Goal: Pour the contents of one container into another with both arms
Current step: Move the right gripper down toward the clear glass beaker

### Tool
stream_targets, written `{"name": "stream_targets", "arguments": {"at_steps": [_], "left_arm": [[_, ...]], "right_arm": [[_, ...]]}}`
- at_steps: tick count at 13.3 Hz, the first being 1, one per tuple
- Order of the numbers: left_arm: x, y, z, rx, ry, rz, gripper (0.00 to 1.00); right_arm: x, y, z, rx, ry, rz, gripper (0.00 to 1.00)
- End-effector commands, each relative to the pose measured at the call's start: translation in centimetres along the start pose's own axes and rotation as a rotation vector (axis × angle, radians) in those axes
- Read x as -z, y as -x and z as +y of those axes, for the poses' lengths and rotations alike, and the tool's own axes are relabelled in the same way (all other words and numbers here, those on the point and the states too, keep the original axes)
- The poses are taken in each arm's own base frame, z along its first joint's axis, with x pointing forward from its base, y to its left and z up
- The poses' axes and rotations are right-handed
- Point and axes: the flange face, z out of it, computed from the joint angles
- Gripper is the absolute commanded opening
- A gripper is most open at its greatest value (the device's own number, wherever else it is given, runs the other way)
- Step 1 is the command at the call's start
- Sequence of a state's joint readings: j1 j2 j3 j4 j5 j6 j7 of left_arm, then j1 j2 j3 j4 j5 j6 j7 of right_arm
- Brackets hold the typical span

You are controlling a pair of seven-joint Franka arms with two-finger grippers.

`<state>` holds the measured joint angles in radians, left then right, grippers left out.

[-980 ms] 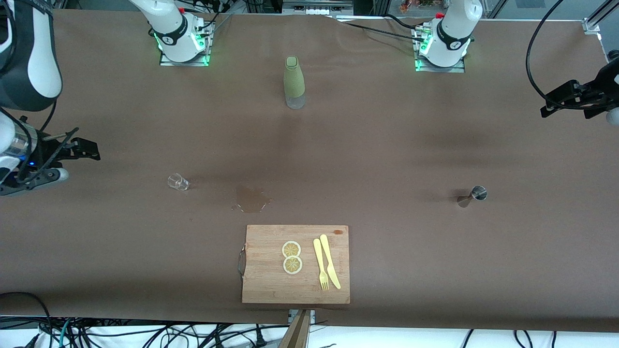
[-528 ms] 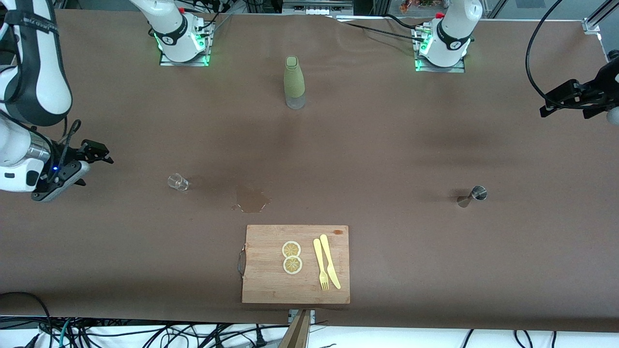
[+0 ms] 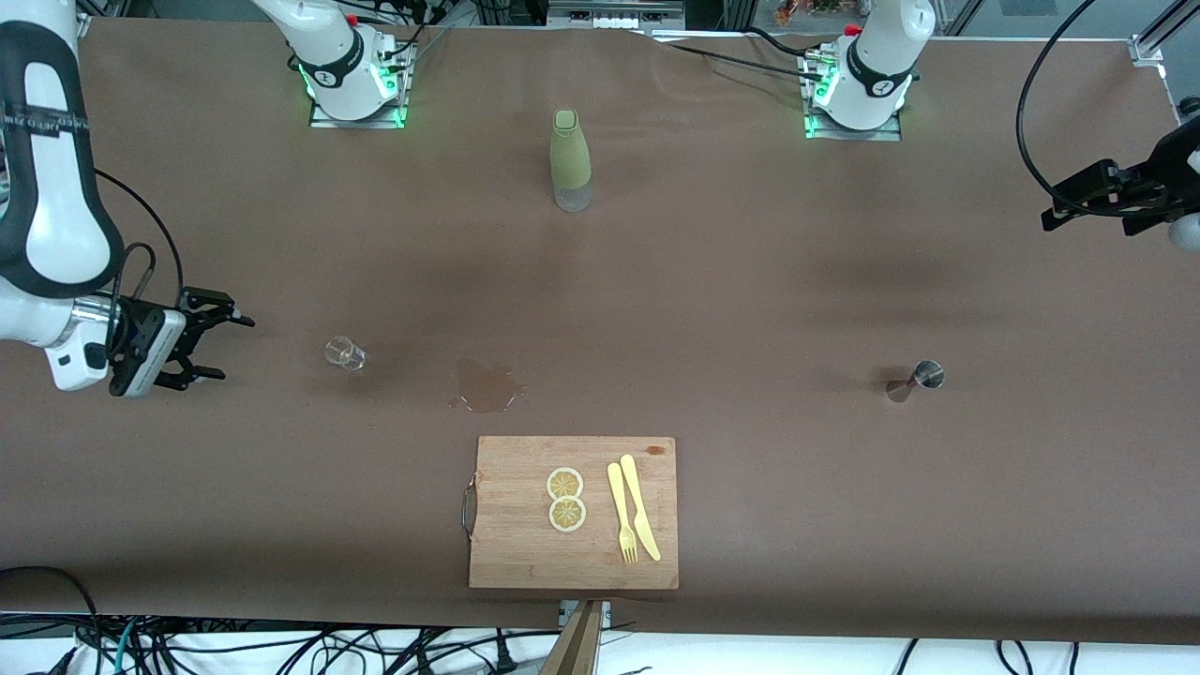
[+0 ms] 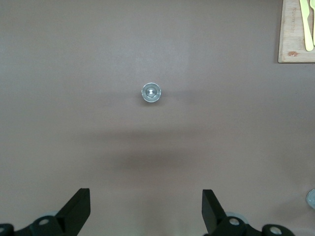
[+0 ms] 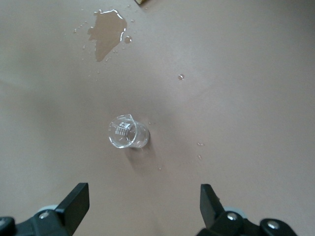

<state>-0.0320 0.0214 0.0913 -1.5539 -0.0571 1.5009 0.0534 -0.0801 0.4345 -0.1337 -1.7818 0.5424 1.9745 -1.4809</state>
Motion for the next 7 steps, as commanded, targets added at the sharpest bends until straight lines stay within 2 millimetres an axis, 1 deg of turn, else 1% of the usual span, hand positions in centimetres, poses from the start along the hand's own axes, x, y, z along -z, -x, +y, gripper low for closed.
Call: {"name": "stream_targets", "arguments": {"at_steps": [1,4,5,6,7], "left_arm": [[-2.4,-0.7,-0.7,-0.015,0.014,0.010,1.00],[-6.6,-1.7,-1.7,0.005,0.004,0.039,1.00],[-8.2,-1.9,-2.2,0.011,-0.006,0.045,1.00],[-9.3,-1.9,-2.9,0.020,-0.014,0.056,1.00],[-10.5,-2.0,-3.2,0.021,-0.022,0.063,1.00]], "right_arm": [[-1.0,0.2,0.5,0.026,-0.017,0.062,1.00],[-1.8,0.4,0.7,0.007,-0.029,0.090,1.00],[-2.3,0.5,0.7,0.022,-0.037,0.098,1.00],[-2.8,0.6,0.8,0.053,-0.044,0.118,1.00],[-3.9,0.8,1.0,0.088,-0.058,0.151,1.00]]}}
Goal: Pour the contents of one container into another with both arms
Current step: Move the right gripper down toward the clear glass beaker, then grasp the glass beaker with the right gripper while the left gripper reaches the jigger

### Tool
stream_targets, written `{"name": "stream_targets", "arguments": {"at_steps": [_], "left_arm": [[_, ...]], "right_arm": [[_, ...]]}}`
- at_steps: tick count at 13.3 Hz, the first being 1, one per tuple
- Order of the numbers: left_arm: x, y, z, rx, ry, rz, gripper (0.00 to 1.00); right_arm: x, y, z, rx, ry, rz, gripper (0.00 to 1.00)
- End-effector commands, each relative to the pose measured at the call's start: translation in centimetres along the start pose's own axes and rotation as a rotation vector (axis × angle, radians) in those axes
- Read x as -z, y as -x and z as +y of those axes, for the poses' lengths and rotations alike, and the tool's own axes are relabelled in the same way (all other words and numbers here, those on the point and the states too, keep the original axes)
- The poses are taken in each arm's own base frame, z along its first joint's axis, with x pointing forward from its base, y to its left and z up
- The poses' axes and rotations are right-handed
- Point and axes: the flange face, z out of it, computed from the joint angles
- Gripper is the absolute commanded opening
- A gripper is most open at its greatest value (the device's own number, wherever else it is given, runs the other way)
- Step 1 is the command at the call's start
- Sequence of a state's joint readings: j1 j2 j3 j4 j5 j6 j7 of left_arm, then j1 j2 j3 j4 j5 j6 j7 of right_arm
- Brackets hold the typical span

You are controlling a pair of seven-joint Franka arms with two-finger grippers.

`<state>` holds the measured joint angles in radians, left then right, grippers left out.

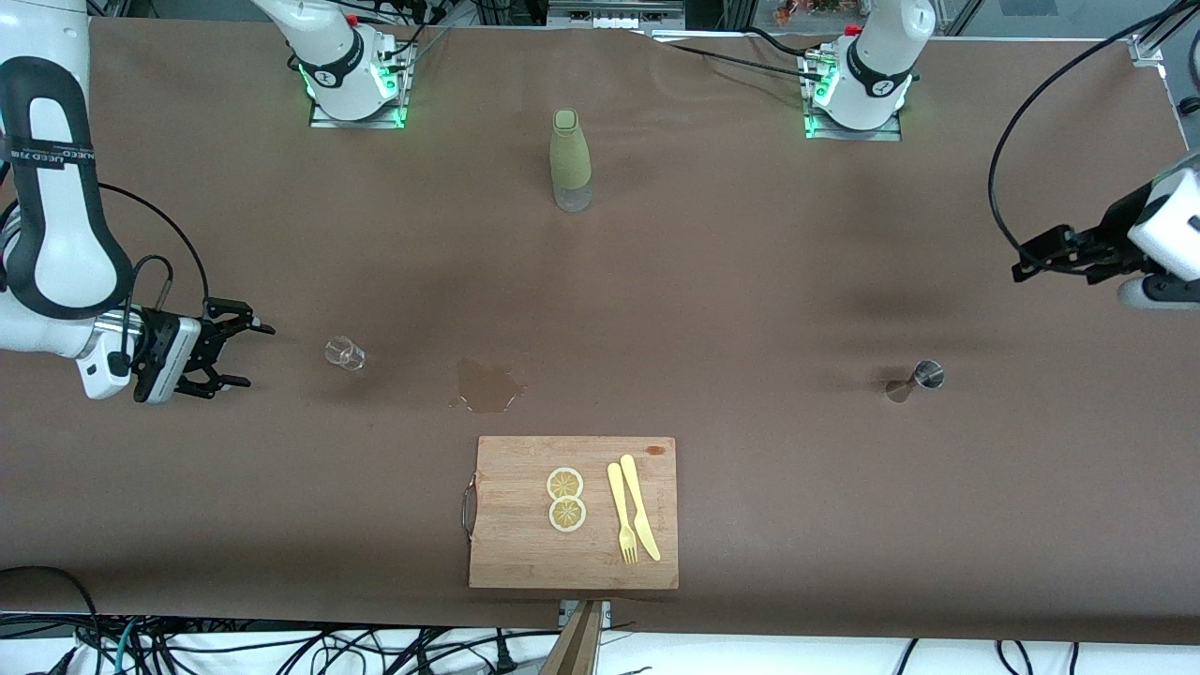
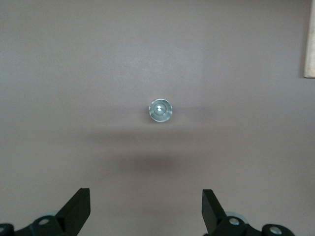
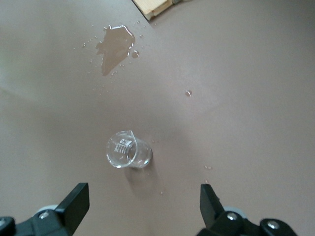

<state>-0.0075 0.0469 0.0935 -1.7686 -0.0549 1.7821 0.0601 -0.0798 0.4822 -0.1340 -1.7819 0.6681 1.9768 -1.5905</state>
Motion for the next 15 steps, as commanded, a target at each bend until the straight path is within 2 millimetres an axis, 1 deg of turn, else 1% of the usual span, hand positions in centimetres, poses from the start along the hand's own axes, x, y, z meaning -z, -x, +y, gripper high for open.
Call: {"name": "stream_targets", "arguments": {"at_steps": [1,3,4,5,6,7,8,10,11,13,14,15], "left_arm": [[-2.4,0.7,-1.5,-0.004,-0.020,0.028,1.00],[-4.9,0.6,-3.7,0.011,-0.023,0.035,1.00],[-6.2,0.3,-4.9,-0.024,-0.016,0.038,1.00],[-7.3,0.0,-6.9,-0.050,-0.002,0.040,1.00],[-8.5,-0.3,-8.2,-0.085,0.044,0.046,1.00],[-10.1,-0.6,-10.1,-0.136,0.105,0.047,1.00],[-11.9,-0.7,-12.4,-0.205,0.164,0.065,1.00],[-15.4,-1.0,-15.2,-0.341,0.232,0.115,1.00],[-16.8,-1.2,-15.9,-0.387,0.254,0.125,1.00],[-19.5,-2.2,-18.4,-0.493,0.291,0.168,1.00],[-21.3,-2.7,-19.1,-0.628,0.296,0.185,1.00],[-22.5,-3.8,-19.7,-0.742,0.307,0.233,1.00]], "right_arm": [[-2.2,0.9,0.6,0.091,-0.031,0.089,1.00],[-4.0,1.5,0.9,0.153,-0.051,0.134,1.00],[-4.6,1.9,1.2,0.173,-0.054,0.153,1.00],[-5.4,2.2,1.3,0.198,-0.063,0.173,1.00],[-6.1,2.3,1.3,0.222,-0.080,0.210,1.00],[-7.0,2.5,1.2,0.250,-0.099,0.247,1.00],[-7.6,2.8,1.3,0.284,-0.106,0.279,1.00],[-8.4,4.0,1.8,0.325,-0.098,0.307,1.00],[-8.7,4.2,1.9,0.340,-0.096,0.319,1.00],[-9.4,5.1,1.9,0.362,-0.116,0.338,1.00],[-9.8,5.4,1.9,0.372,-0.125,0.356,1.00],[-10.3,5.5,1.8,0.383,-0.130,0.380,1.00]]}}
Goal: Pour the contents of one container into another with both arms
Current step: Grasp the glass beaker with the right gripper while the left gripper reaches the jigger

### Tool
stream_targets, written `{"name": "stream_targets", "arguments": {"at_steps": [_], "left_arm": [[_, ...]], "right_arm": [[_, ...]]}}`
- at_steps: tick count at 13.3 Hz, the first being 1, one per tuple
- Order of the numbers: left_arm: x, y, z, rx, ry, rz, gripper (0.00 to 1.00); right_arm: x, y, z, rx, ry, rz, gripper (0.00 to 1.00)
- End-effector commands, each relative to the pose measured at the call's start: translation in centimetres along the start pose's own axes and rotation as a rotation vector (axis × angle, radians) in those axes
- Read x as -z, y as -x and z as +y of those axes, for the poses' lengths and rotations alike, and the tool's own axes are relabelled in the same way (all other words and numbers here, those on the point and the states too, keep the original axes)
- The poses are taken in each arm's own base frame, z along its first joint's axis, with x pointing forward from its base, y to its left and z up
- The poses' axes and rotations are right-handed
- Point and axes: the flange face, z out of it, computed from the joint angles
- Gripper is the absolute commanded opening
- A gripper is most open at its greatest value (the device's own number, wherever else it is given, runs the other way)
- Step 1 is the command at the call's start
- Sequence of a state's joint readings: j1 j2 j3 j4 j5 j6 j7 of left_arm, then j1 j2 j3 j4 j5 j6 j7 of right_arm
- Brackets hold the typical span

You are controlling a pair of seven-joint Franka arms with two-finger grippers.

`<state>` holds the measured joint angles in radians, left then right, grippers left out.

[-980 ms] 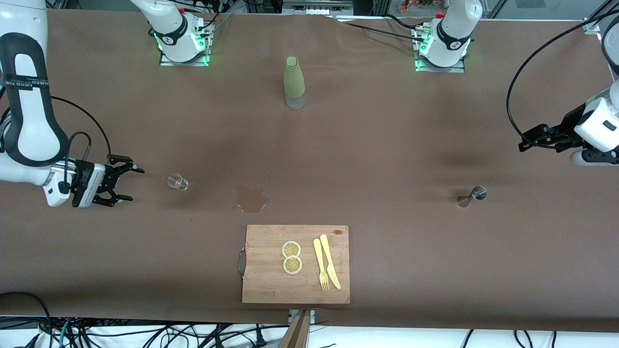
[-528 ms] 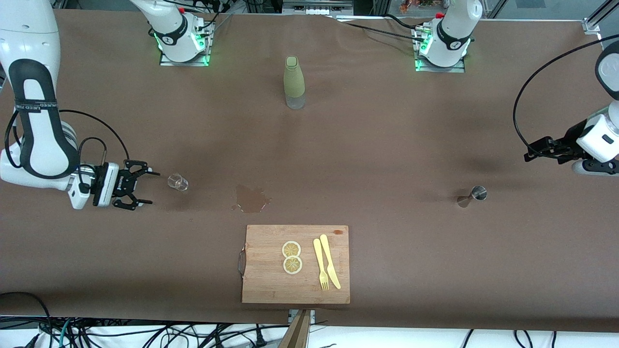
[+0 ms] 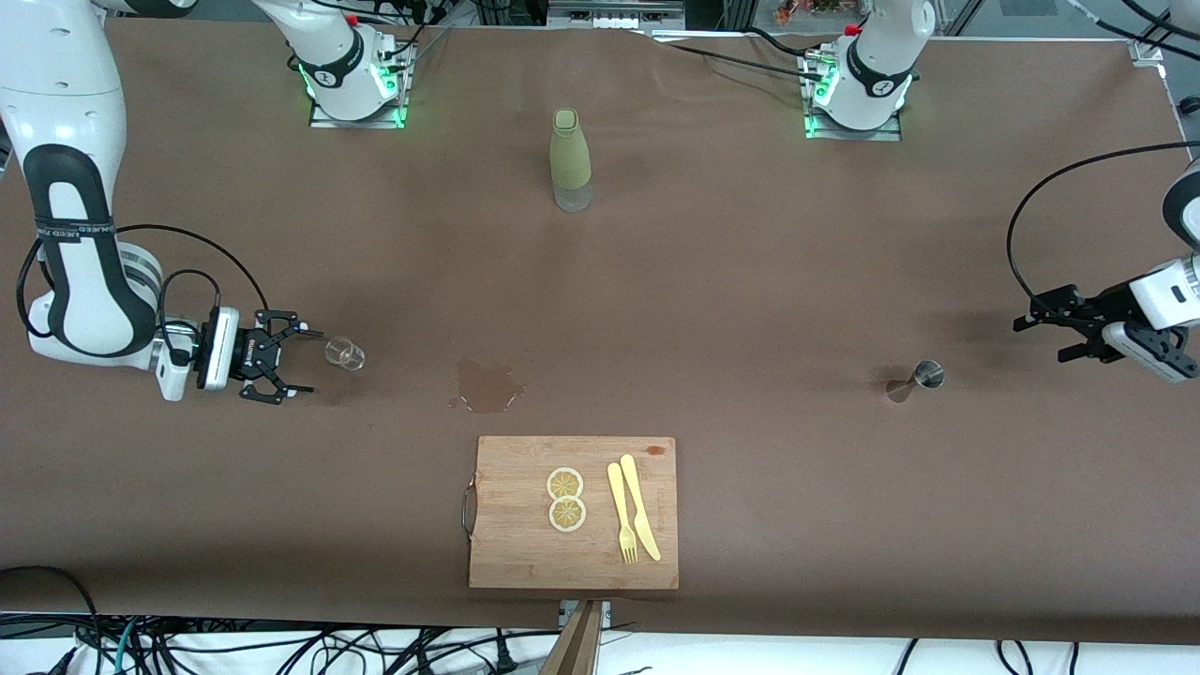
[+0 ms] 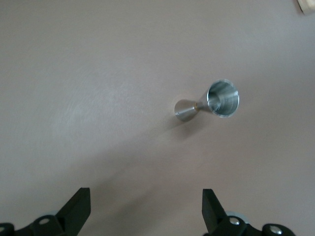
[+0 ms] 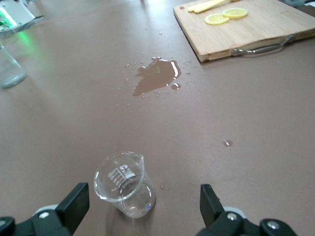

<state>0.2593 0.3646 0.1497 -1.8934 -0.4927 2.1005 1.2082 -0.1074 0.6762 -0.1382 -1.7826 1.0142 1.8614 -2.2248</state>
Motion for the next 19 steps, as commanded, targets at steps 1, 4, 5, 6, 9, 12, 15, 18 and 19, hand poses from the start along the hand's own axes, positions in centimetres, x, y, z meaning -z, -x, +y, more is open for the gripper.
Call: {"name": "stream_targets", "arguments": {"at_steps": [1,4,5,6,9,12,15,18,19], "left_arm": [[-2.2,-0.6,-4.1,-0.221,0.035,0.108,1.00],[-5.8,0.5,-5.9,-0.361,0.133,0.240,1.00],[-7.4,0.7,-6.3,-0.389,0.168,0.284,1.00],[-8.5,1.2,-6.7,-0.387,0.198,0.332,1.00],[-13.4,2.0,-6.3,-0.485,0.291,0.517,1.00],[-17.1,3.2,-6.1,-0.586,0.347,0.674,1.00],[-18.3,2.3,-5.6,-0.748,0.367,0.773,1.00],[-20.2,1.6,-4.7,-0.863,0.372,0.811,1.00],[-20.8,1.5,-4.5,-0.854,0.375,0.828,1.00]], "right_arm": [[-0.4,1.1,0.0,0.040,-0.004,0.068,1.00],[-0.9,2.2,-0.3,0.051,-0.021,0.086,1.00],[-0.9,2.6,-0.4,0.053,-0.022,0.087,1.00],[-1.2,3.0,-0.5,0.055,-0.027,0.098,1.00],[-2.9,4.3,-0.7,0.070,-0.025,0.162,1.00],[-3.5,4.7,-1.0,0.066,-0.045,0.187,1.00],[-4.5,5.3,-1.3,0.072,-0.054,0.223,1.00],[-4.9,5.3,-1.4,0.076,-0.058,0.253,1.00],[-5.2,5.6,-1.5,0.073,-0.064,0.257,1.00]]}}
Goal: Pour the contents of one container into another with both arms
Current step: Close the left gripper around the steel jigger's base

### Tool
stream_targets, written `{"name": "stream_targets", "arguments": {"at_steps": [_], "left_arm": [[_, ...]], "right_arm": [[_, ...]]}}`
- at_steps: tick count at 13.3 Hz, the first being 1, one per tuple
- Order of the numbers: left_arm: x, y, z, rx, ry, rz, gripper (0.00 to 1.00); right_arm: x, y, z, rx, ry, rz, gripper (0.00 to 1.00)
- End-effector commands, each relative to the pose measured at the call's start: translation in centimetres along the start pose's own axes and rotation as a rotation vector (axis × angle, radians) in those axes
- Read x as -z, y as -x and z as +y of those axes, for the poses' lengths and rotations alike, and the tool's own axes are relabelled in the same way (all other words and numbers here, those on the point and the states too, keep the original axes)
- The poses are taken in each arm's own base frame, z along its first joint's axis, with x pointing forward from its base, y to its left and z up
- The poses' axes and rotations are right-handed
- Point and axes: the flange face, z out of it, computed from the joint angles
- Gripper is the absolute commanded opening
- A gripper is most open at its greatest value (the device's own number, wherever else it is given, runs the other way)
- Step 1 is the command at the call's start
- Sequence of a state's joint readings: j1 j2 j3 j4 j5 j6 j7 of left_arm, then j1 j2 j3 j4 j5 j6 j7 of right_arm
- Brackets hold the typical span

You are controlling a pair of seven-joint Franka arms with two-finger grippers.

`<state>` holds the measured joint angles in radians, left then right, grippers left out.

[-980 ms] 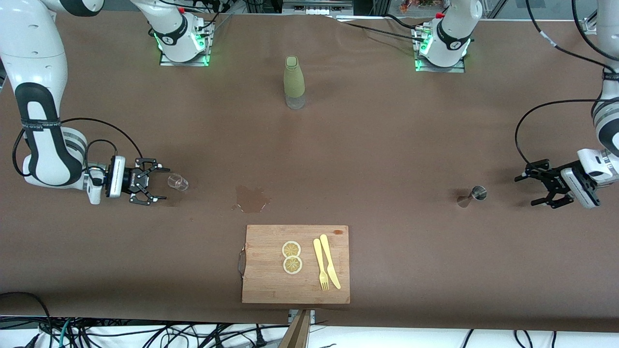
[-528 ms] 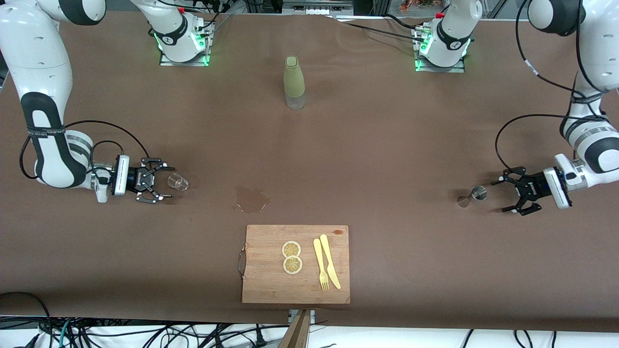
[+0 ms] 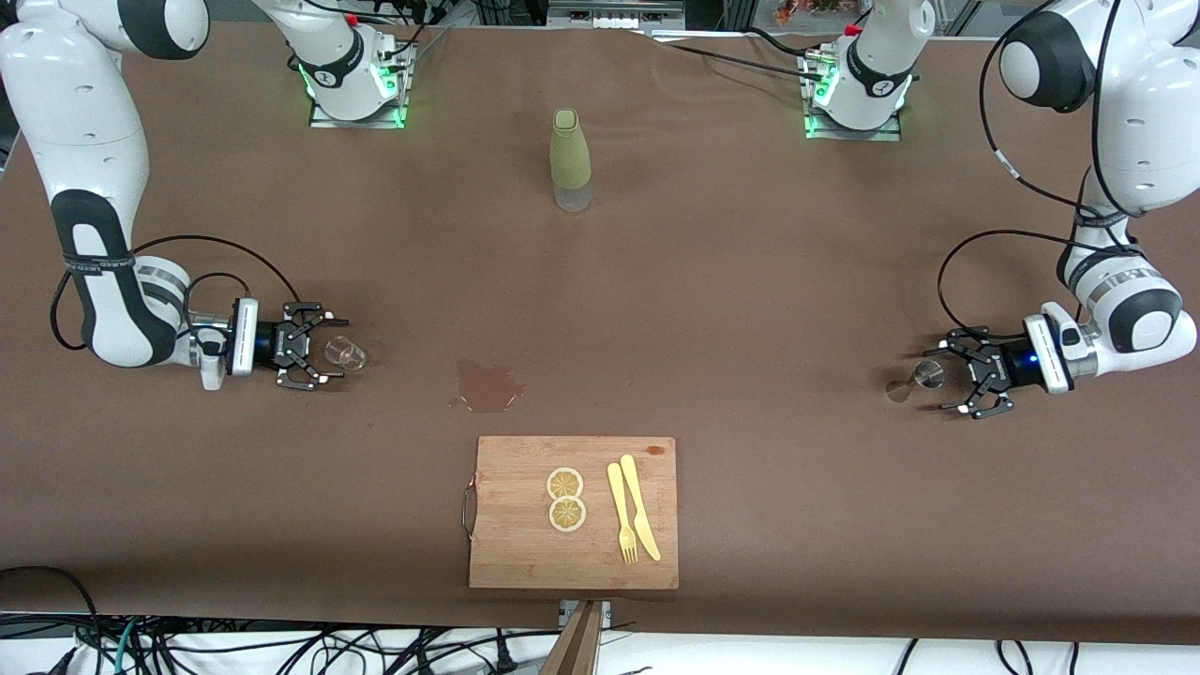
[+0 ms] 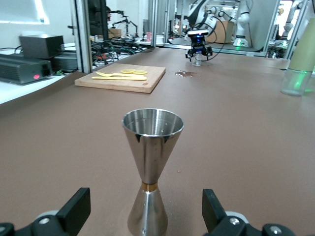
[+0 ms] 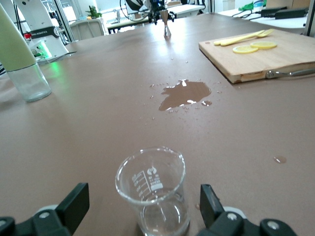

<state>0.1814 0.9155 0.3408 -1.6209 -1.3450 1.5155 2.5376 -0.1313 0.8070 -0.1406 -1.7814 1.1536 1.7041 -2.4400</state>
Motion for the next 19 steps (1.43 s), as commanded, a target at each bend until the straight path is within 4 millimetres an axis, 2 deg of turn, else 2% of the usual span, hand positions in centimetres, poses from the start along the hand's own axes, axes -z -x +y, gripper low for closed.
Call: {"name": "stream_targets", "arguments": {"at_steps": [1,9,13,16,17,19], "left_arm": [[-1.5,0.8,-0.3,-0.089,0.009,0.042,1.00],[-3.5,1.2,-0.4,-0.104,0.007,0.061,0.92],[-3.5,1.3,-0.4,-0.104,0.008,0.064,0.92],[-3.5,1.1,-0.4,-0.108,0.007,0.068,0.82],[-3.5,1.1,-0.4,-0.108,0.008,0.074,0.73],[-3.4,1.0,-0.4,-0.110,0.011,0.073,0.61]], "right_arm": [[-0.4,1.0,-0.1,0.009,0.000,0.040,1.00],[-1.4,1.4,0.1,0.007,0.016,0.076,1.00],[-2.4,1.6,0.2,0.013,0.028,0.104,1.00],[-2.4,1.5,0.2,0.018,0.028,0.105,1.00],[-2.6,1.5,0.2,0.019,0.025,0.106,1.00],[-3.1,1.8,0.2,0.030,0.023,0.111,1.00]]}}
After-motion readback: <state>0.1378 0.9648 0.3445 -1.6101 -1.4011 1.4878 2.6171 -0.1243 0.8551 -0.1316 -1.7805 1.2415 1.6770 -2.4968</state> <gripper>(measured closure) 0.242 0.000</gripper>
